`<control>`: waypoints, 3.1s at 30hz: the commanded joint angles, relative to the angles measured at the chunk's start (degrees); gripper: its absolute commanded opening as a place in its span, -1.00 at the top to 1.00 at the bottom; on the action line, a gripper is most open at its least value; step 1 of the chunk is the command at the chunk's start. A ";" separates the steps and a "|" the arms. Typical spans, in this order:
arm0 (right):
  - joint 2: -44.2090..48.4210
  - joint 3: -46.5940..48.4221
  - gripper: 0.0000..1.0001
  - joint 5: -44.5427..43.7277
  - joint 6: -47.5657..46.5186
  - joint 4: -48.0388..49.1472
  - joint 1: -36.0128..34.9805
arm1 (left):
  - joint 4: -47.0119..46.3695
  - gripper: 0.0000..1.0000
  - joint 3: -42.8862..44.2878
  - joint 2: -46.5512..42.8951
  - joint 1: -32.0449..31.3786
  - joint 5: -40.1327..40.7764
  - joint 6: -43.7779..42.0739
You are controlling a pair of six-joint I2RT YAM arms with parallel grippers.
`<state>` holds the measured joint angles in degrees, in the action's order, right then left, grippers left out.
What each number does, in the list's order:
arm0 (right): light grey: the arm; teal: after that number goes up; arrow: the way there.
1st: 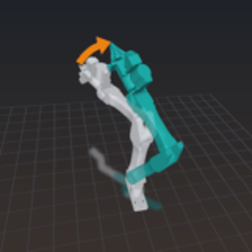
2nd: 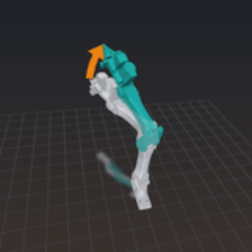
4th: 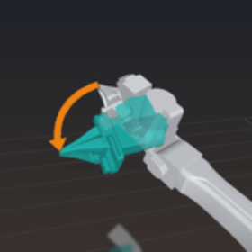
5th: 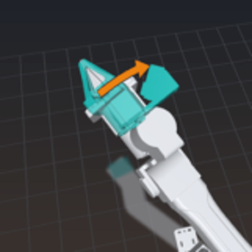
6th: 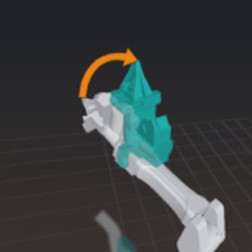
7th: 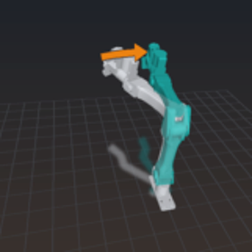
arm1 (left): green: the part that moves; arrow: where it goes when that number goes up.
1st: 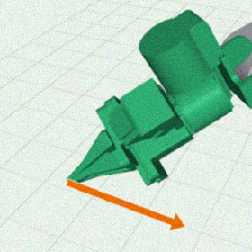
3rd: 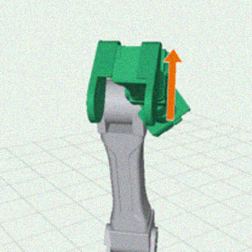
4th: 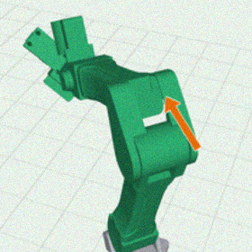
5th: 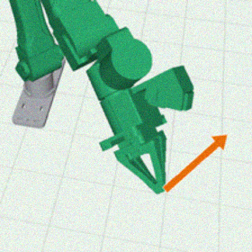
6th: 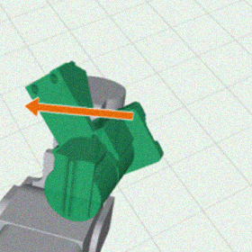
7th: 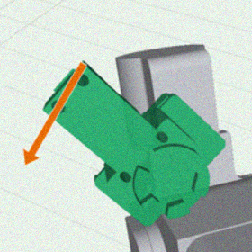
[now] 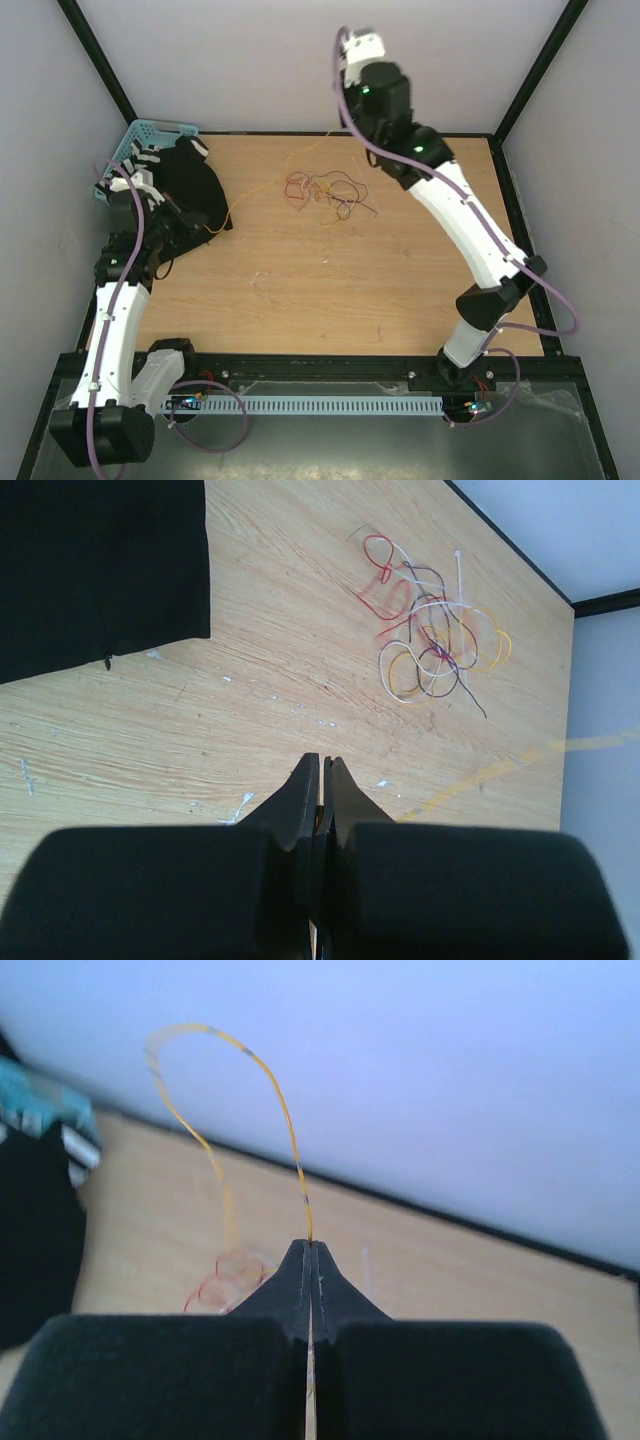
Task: Zip-tie the wires
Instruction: Untie the cable at the center of the board, then place the cable at the center of the board.
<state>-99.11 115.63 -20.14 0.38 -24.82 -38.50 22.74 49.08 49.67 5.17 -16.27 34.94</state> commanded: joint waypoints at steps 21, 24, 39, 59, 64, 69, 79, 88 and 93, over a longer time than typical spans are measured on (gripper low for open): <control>22.82 -31.46 1.00 -28.67 2.97 -1.11 1.10 | -0.95 1.00 -4.22 2.31 -2.94 -9.37 0.66; 27.24 -38.02 1.00 -31.05 6.67 -2.65 3.94 | -1.89 1.00 -4.57 2.81 -7.16 -7.44 1.30; 26.39 -65.66 0.51 -14.64 20.40 -1.60 13.79 | -8.10 1.00 -8.90 12.15 -25.48 4.88 6.21; 26.95 -66.13 -0.38 1.45 15.52 -0.80 18.89 | -3.90 1.00 -15.71 8.56 -21.95 7.66 1.11; 26.92 -69.70 -0.33 3.43 16.48 1.29 21.49 | -3.51 1.00 -16.85 6.85 -19.43 6.22 0.75; 27.17 -73.73 -0.29 6.20 15.78 1.82 22.13 | -3.34 1.00 -17.69 5.89 -17.20 3.89 0.09; 25.67 -79.74 -0.12 10.22 16.41 5.34 22.07 | -3.41 1.00 -17.48 6.27 -16.42 3.15 -0.39; 21.97 -80.99 0.23 11.98 16.10 7.74 22.01 | -3.32 1.00 -17.61 5.83 -15.73 3.08 -0.52; 21.74 -80.31 0.96 10.87 16.05 8.03 22.11 | -2.54 1.00 -18.15 5.12 -12.77 1.03 -0.96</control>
<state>-76.58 35.48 -8.51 16.08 -17.30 -16.51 19.11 31.66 56.21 -10.09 -13.08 34.96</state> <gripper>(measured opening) 0.090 0.004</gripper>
